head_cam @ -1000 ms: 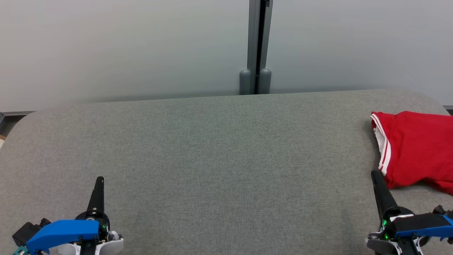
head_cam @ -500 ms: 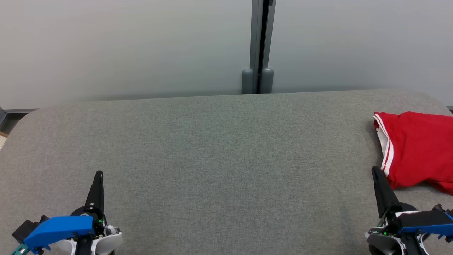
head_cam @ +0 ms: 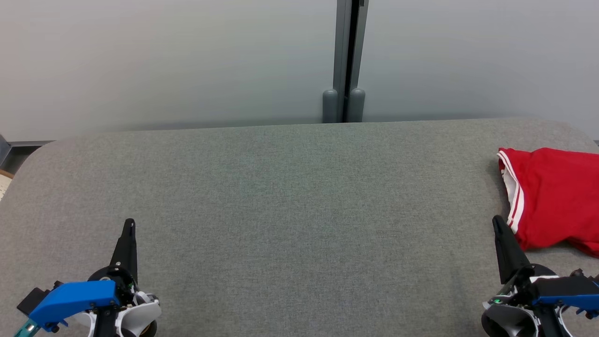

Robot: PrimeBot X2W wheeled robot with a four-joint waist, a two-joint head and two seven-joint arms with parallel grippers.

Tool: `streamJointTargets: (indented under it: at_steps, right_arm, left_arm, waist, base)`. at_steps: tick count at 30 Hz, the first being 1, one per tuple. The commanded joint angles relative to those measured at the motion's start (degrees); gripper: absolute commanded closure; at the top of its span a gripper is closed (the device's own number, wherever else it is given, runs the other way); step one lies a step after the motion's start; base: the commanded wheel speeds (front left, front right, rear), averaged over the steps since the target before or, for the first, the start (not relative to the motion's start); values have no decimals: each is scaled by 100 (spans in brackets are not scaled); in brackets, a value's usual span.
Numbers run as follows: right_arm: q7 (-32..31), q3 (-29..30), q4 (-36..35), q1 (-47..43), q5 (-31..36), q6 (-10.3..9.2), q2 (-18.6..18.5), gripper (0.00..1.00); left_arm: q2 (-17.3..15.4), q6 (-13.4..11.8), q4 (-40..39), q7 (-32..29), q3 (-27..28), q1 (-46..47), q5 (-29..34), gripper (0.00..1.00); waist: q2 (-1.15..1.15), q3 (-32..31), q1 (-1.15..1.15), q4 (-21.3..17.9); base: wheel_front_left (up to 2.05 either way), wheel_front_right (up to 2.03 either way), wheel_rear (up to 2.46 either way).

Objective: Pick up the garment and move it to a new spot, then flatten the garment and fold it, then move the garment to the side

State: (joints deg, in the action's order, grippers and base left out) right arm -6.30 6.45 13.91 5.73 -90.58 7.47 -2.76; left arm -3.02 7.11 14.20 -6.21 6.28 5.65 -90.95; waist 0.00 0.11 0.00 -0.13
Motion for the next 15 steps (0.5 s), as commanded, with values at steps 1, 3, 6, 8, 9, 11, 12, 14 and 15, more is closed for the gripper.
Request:
streamJointTargets:
  at_steps: [1,3,6,8,9,11,12,14,15]
  right_arm:
    - [-25,14,14,75,-110,4,-21,100]
    - [-36,16,18,89,-190,4,-21,100]
    - [-36,16,18,87,-189,4,-21,100]
    - [-37,16,17,83,-188,4,-21,100]
    - [-37,16,17,83,-188,4,-21,100]
    - [-37,16,17,83,-189,4,-21,100]
    - [-36,16,17,83,-189,4,-21,100]
    - [-37,16,17,83,-189,4,-21,100]
    - [-37,15,17,83,-189,4,-21,100]
  left_arm:
    - [11,60,-22,-31,35,85,-89,100]
    - [22,70,-23,-50,49,102,-146,100]
    - [24,57,-24,-58,52,98,-149,100]
    - [24,55,-22,-58,51,95,-149,100]
    - [24,55,-22,-58,51,95,-149,100]
    - [24,55,-22,-57,51,95,-150,100]
    - [24,55,-22,-57,51,95,-150,100]
    - [24,55,-22,-57,50,95,-150,100]
    - [24,55,-23,-57,50,95,-150,100]
  waist:
    - [0,2,0,4]
    - [0,5,0,10]
    - [0,6,0,13]
    - [0,6,0,13]
    - [0,6,0,13]
    - [0,6,0,13]
    - [0,6,0,13]
    - [0,6,0,13]
    - [0,6,0,13]
  base:
    - [0,0,0]
    - [0,0,0]
    - [0,0,0]
    - [0,0,0]
    - [0,0,0]
    - [0,0,0]
    - [0,0,0]
    - [0,0,0]
    - [0,0,0]
